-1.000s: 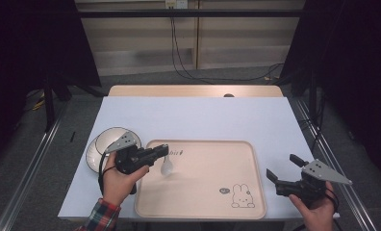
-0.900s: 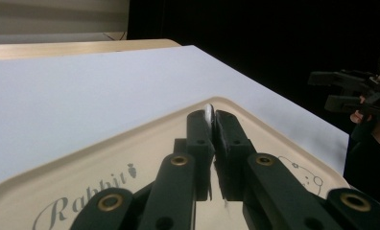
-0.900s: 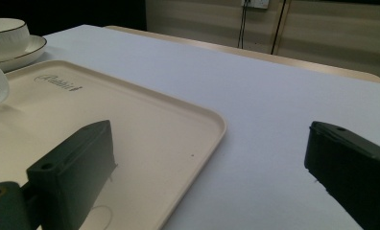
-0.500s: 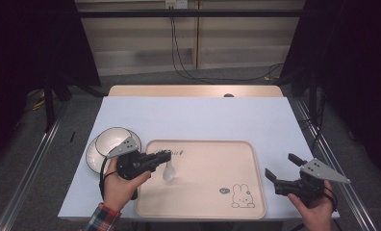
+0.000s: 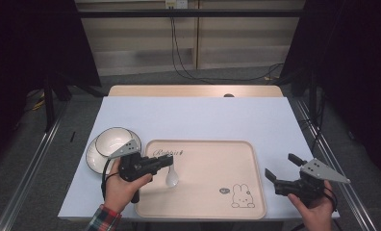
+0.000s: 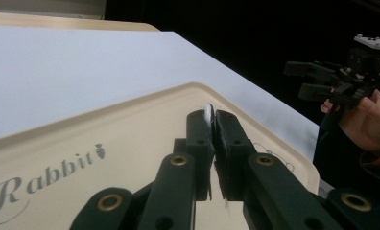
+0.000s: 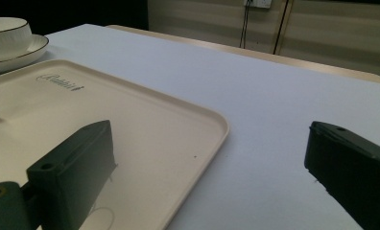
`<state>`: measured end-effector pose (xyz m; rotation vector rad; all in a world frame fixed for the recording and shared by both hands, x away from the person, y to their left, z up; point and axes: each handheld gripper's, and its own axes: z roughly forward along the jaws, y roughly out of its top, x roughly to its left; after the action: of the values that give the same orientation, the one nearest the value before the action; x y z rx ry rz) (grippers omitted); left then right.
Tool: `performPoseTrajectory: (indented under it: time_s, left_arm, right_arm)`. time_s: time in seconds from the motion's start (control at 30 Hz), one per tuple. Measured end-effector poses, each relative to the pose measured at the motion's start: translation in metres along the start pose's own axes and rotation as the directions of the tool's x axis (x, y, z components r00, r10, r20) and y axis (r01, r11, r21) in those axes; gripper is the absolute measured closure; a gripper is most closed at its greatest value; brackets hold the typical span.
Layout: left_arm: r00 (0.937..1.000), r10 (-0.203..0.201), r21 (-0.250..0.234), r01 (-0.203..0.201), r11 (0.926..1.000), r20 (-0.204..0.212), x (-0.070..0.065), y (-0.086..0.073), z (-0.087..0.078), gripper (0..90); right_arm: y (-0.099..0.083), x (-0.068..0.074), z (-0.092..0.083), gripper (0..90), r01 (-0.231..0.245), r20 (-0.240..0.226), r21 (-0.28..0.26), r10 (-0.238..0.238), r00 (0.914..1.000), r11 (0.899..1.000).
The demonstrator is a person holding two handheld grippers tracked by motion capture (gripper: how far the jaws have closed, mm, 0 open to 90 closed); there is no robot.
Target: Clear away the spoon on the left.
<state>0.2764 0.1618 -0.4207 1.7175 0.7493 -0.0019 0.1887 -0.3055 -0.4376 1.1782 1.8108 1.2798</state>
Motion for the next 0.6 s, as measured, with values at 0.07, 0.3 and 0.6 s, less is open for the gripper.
performPoseTrajectory:
  time_s: [0.07, 0.3, 0.6]
  left_arm:
    - [0.9997, 0.019, 0.005, -0.019, 0.9998, -0.016, 0.002, 0.001, 0.0, 84.4]
    - [0.9987, 0.039, 0.0, -0.039, 0.9992, -0.034, 0.012, 0.002, 0.006, 81.9]
    - [0.9948, 0.068, 0.028, -0.066, 0.9974, -0.076, 0.027, -0.001, 0.016, 78.3]
  right_arm:
    - [0.0, 0.0, 0.0, 3.0, 0.0, 0.001, 0.002, 0.0, 1.0, 1.0]
    - [-0.001, -0.001, -0.003, 3.0, -0.002, 0.008, 0.002, 0.002, 1.0, 1.0]
    - [-0.003, -0.002, -0.007, 3.0, -0.017, 0.015, 0.005, 0.017, 0.9997, 1.0]
